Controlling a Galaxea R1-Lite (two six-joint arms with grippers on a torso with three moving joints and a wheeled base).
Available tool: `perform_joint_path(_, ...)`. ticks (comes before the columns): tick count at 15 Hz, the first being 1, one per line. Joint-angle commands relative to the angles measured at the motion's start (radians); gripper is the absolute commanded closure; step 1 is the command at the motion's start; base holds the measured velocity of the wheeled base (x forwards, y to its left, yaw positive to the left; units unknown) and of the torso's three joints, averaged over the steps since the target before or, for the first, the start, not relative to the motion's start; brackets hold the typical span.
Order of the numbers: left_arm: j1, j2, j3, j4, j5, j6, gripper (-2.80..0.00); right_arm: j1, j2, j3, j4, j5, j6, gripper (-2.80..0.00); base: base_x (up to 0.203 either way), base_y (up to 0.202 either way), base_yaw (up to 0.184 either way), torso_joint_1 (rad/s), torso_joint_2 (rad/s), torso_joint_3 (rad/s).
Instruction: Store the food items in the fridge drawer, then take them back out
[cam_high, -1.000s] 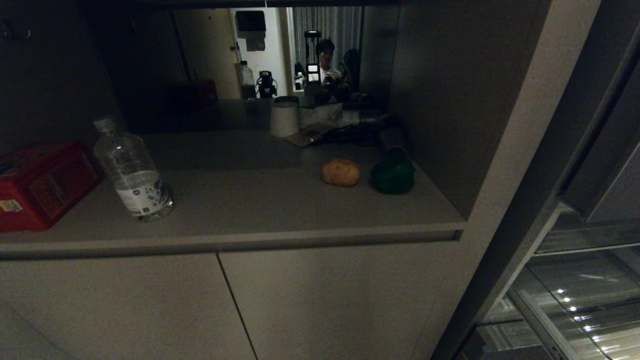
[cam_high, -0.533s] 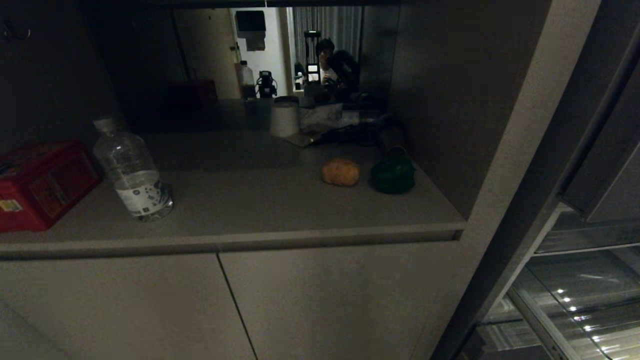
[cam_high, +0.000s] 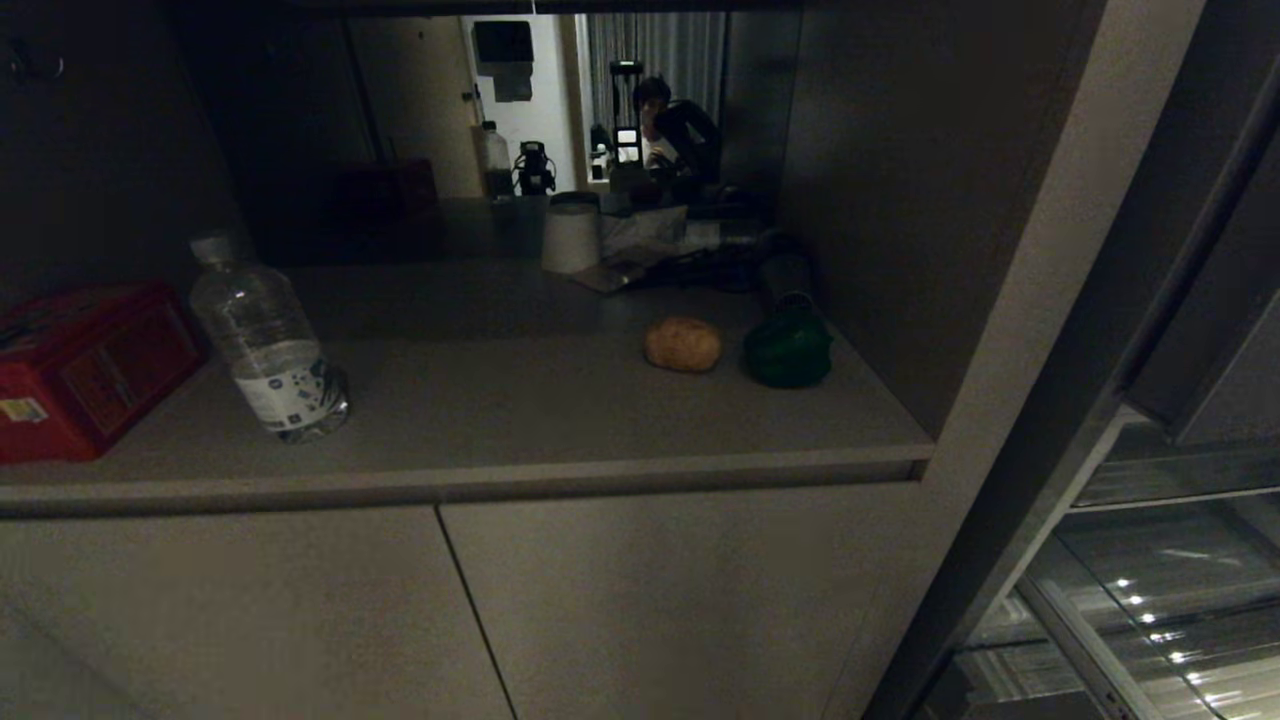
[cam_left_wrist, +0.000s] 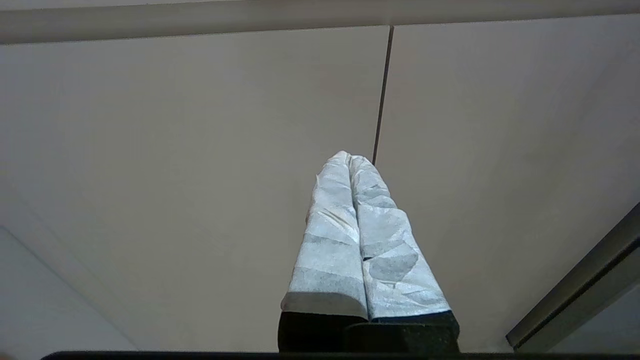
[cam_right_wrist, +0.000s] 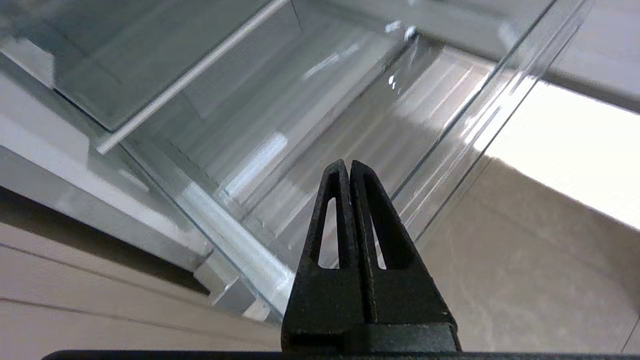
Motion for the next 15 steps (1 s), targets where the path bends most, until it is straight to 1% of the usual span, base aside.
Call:
perform_joint_path(1,-0.001,0.001,0.0,0.0,0.0,0.0,0.0,-0.002,0.039,0.008,-0.002,0.008,-0.001,0.0,0.0,0.0,0.0,0.0,0.0,0.0)
perform_joint_path(3,0.001,0.001,0.0,0.0,0.0,0.0,0.0,-0.002,0.043,0.012,-0.002,0.03,-0.003,0.0,0.006,0.001,-0.085,0.0,0.0,0.003)
perform_joint_path(6,-0.001,0.001,0.0,0.0,0.0,0.0,0.0,-0.002,0.054,0.019,-0.002,0.04,-0.027,0.0,0.001,0.007,-0.179,0.004,0.0,0.004)
perform_joint_path(9,0.0,0.001,0.0,0.0,0.0,0.0,0.0,-0.001,0.109,0.023,-0.002,0.049,-0.053,0.0,-0.001,0.007,-0.175,0.008,0.0,0.003)
perform_joint_path(10,0.001,0.001,0.0,0.0,0.0,0.0,0.0,0.0,0.144,0.022,-0.003,0.053,-0.066,0.0,-0.001,0.008,-0.176,0.002,0.0,0.002)
perform_joint_path(12,-0.001,0.001,0.0,0.0,0.0,0.0,0.0,0.008,0.24,0.018,-0.004,0.079,-0.129,0.0,0.002,0.007,-0.169,0.008,0.0,0.002)
perform_joint_path(13,0.0,0.001,0.0,0.0,0.0,0.0,0.0,0.025,0.291,0.015,-0.004,0.096,-0.161,0.0,0.0,0.009,-0.148,0.009,0.0,0.005)
perform_joint_path(14,0.0,0.001,0.0,0.0,0.0,0.0,0.0,0.066,0.345,0.009,-0.004,0.108,-0.182,0.0,-0.002,0.0,-0.101,0.0,0.0,0.0)
perform_joint_path(15,0.0,0.001,0.0,0.0,0.0,0.0,0.0,0.134,0.392,-0.001,-0.004,0.115,-0.192,0.0,-0.002,0.002,-0.055,0.002,0.0,-0.001)
